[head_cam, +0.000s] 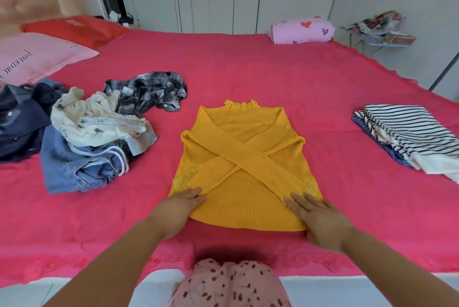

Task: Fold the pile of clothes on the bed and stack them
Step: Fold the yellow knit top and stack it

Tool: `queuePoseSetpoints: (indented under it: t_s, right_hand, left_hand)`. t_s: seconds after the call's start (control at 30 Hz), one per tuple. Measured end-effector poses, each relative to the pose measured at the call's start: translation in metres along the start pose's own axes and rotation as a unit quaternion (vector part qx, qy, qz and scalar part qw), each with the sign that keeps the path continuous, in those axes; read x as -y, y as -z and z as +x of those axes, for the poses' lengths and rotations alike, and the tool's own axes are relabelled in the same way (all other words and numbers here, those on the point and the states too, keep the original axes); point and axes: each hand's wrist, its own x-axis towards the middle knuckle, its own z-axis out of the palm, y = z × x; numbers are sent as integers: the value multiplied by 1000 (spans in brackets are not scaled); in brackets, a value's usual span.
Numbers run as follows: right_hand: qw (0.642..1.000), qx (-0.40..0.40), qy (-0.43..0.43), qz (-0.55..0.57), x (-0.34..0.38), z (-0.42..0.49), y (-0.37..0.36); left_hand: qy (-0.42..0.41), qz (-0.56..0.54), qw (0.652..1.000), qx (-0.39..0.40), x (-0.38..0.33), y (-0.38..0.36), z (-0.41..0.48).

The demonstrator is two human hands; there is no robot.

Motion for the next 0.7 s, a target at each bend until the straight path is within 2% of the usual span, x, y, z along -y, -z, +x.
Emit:
queuePoseSetpoints:
  t_s: [0.1, 0.23, 0.37, 0.43, 0.6, 0.7]
  right_hand:
    - [999, -36, 4, 14, -4, 0, 4]
    - [991, -86, -1, 104, -24, 7, 17]
    - [977, -123, -15, 175, -52, 33, 55]
    - [969, -116, -21, 216, -64, 45, 84]
    - [966, -76, -27, 244, -98, 97, 138]
    - [971, -81, -46, 222, -122, 147, 161]
  left_hand:
    - [10, -33, 999, 3, 1, 5, 2]
    - [15, -97, 995, 1, 3, 42, 14]
    - [47, -133, 990, -23, 20, 90, 45]
    - [51, -145, 988, -19, 34, 111, 64]
    - [40, -101, 994, 15, 67, 159, 126]
    - [42, -46, 998, 2, 82, 177, 172]
